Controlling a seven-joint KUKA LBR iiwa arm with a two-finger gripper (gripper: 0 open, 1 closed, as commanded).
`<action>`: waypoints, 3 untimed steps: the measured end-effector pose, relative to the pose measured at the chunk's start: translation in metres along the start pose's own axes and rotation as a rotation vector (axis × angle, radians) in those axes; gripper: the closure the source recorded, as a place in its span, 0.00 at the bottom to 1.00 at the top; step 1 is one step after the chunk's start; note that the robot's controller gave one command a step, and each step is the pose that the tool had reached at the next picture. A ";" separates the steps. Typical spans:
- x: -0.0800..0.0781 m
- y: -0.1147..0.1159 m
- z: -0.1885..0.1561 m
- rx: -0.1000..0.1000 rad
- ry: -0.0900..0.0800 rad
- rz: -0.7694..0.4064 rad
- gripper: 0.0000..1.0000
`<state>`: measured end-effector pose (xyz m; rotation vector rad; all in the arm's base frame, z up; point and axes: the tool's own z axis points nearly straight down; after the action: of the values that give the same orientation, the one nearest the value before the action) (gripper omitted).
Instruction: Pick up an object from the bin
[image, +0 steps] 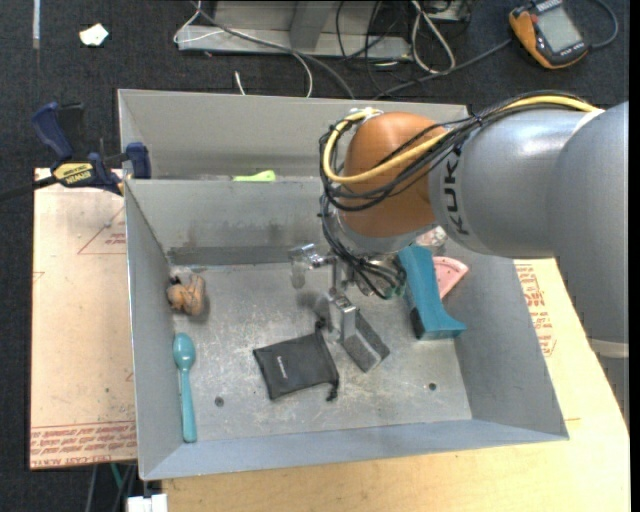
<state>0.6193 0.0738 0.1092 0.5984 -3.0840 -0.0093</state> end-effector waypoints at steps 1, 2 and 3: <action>-0.004 0.018 0.009 0.003 0.002 -0.043 0.00; -0.007 0.014 0.026 0.001 -0.003 -0.059 0.00; 0.005 0.005 0.037 -0.001 -0.003 -0.136 1.00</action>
Offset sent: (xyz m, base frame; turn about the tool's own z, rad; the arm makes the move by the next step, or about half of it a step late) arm 0.0112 -0.0108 -0.0392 0.0012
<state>0.6129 0.0765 0.0721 0.8073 -3.0394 -0.0118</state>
